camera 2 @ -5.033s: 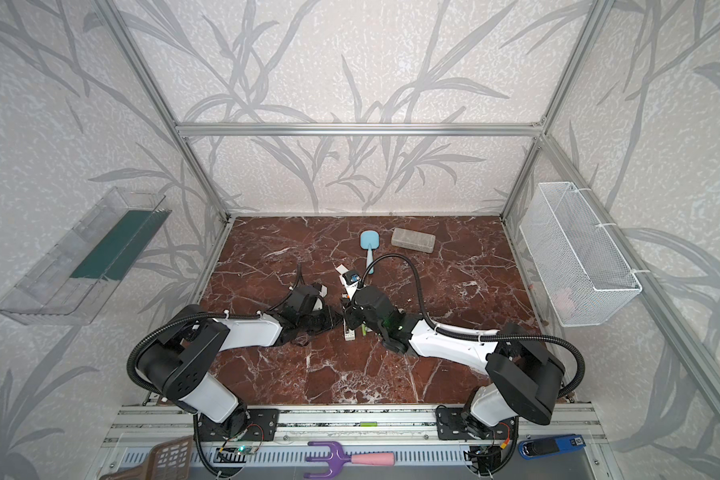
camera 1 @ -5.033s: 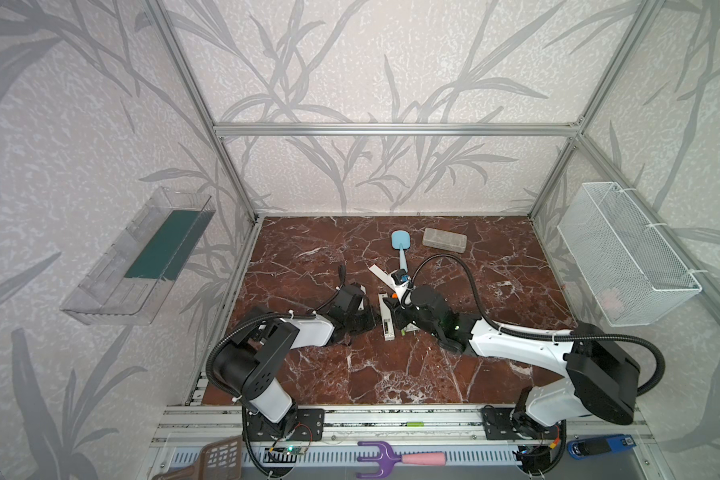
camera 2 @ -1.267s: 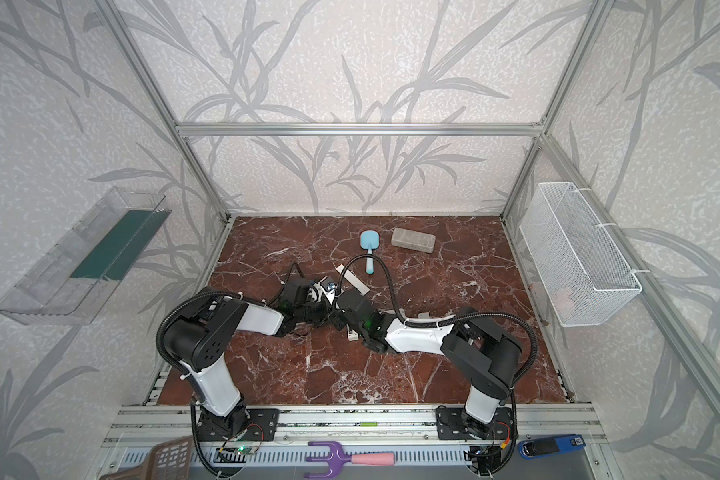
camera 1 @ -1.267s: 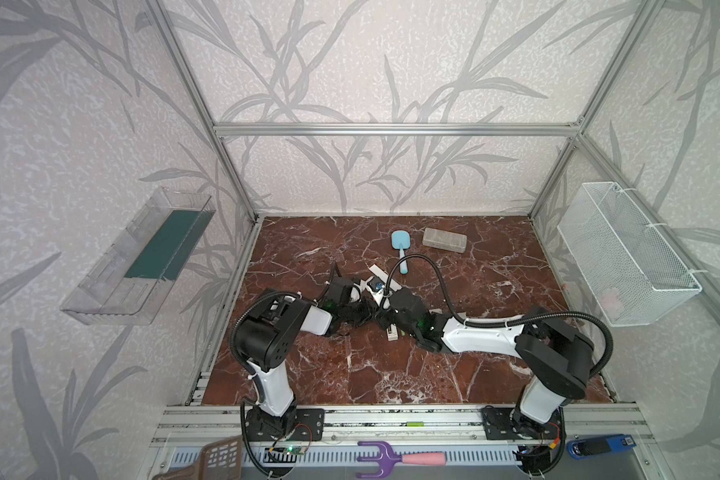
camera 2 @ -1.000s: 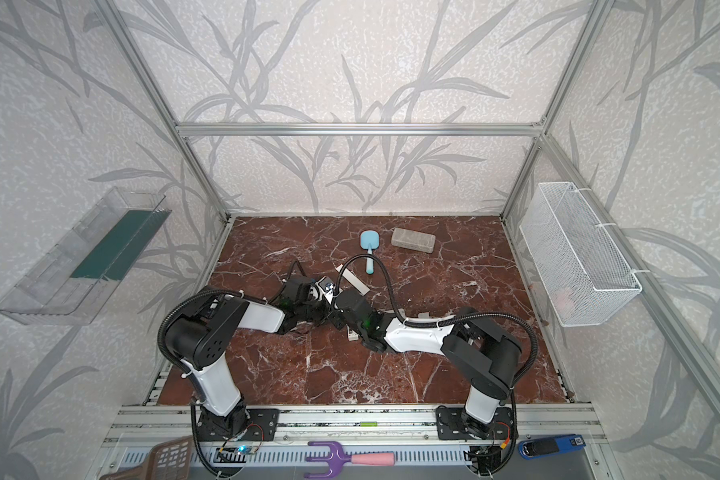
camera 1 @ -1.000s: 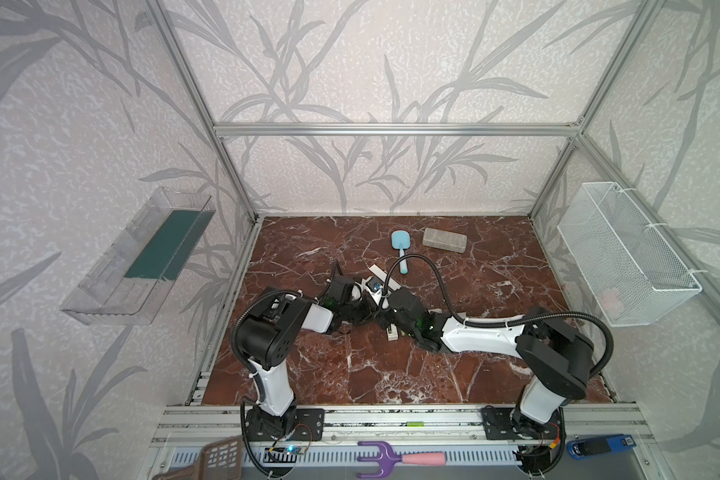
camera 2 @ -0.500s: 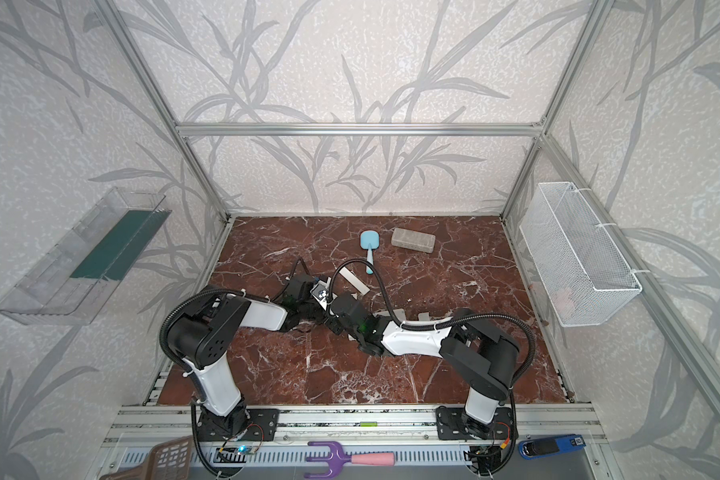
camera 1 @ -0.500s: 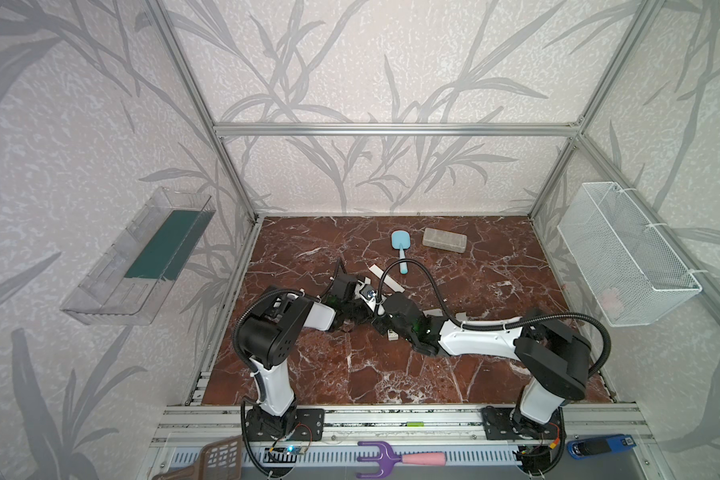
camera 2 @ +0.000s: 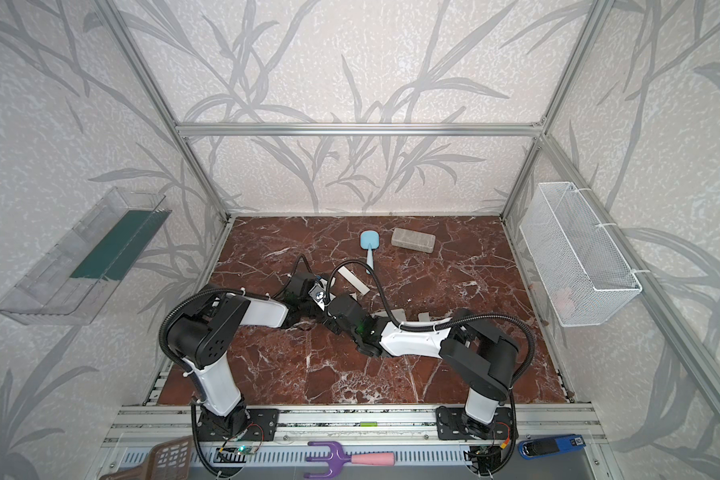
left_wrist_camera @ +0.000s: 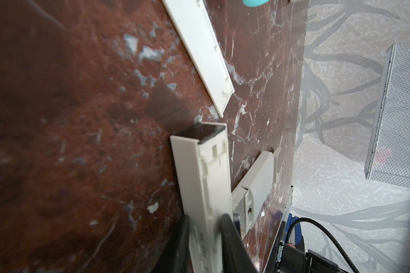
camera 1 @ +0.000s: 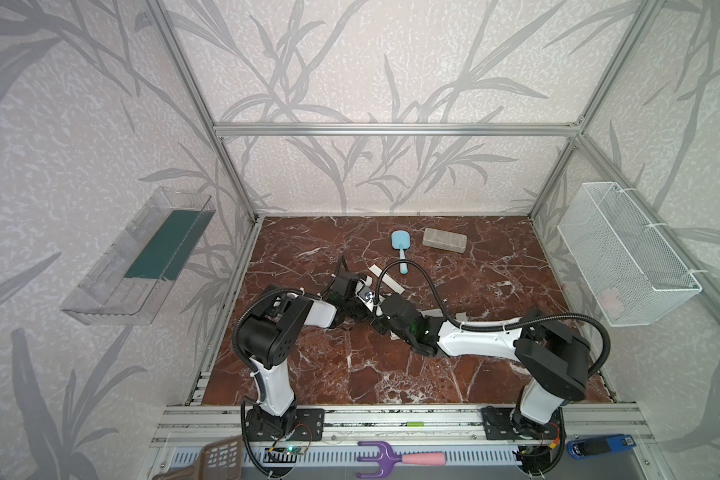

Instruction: Unload the batteries from the remote control

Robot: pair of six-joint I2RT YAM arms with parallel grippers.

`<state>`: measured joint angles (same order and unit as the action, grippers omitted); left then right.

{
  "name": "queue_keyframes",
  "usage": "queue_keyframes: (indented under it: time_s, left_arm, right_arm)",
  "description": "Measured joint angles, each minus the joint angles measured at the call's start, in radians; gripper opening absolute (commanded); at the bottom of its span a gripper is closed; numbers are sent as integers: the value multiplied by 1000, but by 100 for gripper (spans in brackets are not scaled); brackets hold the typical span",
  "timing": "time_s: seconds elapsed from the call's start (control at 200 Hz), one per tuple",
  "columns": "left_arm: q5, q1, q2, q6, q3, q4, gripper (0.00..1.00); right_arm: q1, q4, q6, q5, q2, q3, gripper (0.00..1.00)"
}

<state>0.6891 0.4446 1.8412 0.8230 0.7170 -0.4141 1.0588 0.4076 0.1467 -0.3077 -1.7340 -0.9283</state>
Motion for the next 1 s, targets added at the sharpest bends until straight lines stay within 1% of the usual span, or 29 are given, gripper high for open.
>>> queue_keyframes:
  time_s: [0.545, 0.69, 0.87, 1.0]
  left_arm:
    - [17, -3, 9, -6, 3, -6, 24]
    - [17, -3, 9, -18, 12, 10, 24]
    - [4, 19, 17, -23, 40, 35, 23]
    - [-3, 25, 19, -23, 47, 42, 23]
  right_arm:
    - [15, -12, 29, -30, -11, -13, 0]
    - [15, 16, 6, -35, -6, 4, 0]
    - [-11, 93, -78, 62, 43, 90, 0]
    - [-30, 103, -102, 102, 56, 103, 0]
